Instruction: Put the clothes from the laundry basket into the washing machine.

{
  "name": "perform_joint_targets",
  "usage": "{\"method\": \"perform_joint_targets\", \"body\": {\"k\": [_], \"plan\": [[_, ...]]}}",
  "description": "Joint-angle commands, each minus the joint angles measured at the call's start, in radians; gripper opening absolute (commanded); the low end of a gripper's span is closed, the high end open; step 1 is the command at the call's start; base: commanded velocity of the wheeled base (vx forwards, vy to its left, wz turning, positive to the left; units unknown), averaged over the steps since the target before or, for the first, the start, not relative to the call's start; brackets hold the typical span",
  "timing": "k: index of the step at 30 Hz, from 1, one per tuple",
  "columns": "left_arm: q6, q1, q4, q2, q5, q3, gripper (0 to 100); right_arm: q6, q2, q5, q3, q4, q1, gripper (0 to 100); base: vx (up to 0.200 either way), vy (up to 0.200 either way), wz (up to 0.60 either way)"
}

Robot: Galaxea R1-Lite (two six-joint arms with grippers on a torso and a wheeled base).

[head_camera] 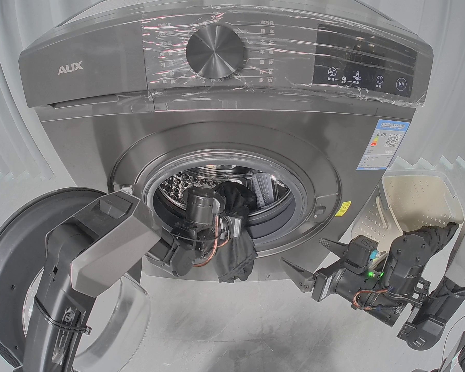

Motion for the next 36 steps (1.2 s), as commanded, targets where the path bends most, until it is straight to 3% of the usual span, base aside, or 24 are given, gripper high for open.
{"method": "perform_joint_targets", "body": {"k": [1, 6, 11, 12, 18, 22, 26, 36], "plan": [[-0.013, 0.039, -0.027, 0.021, 0.024, -0.144, 0, 0.0, 0.001, 0.0, 0.0, 0.0, 0.0, 100, 0.0, 0.0, 0.0], [-0.018, 0.074, -0.05, 0.048, 0.039, -0.253, 0, 0.0, 0.001, 0.0, 0.0, 0.0, 0.0, 100, 0.0, 0.0, 0.0], [-0.018, 0.08, -0.055, 0.047, 0.038, -0.236, 0, 0.0, -0.001, 0.0, 0.0, 0.0, 0.0, 100, 0.0, 0.0, 0.0], [-0.018, 0.08, -0.053, 0.044, 0.036, -0.222, 100, 0.0, -0.001, 0.0, 0.0, 0.0, 0.0, 100, 0.0, 0.0, 0.0], [-0.018, 0.059, -0.047, 0.013, 0.027, -0.154, 100, 0.0, -0.001, 0.0, -0.002, 0.0, -0.001, 100, 0.0, 0.0, 0.0], [-0.018, 0.018, -0.039, -0.067, -0.017, 0.014, 100, 0.0, 0.001, 0.0, 0.0, 0.0, 0.0, 100, 0.0, 0.0, 0.0], [-0.009, -0.016, -0.039, -0.104, -0.03, 0.128, 100, 0.0, 0.003, 0.0, -0.002, 0.0, 0.002, 100, 0.0, 0.0, 0.0], [0.001, -0.038, -0.043, -0.073, -0.04, 0.175, 100, 0.002, 0.001, 0.0, -0.002, 0.0, 0.002, 100, 0.0, 0.0, 0.0]]}}
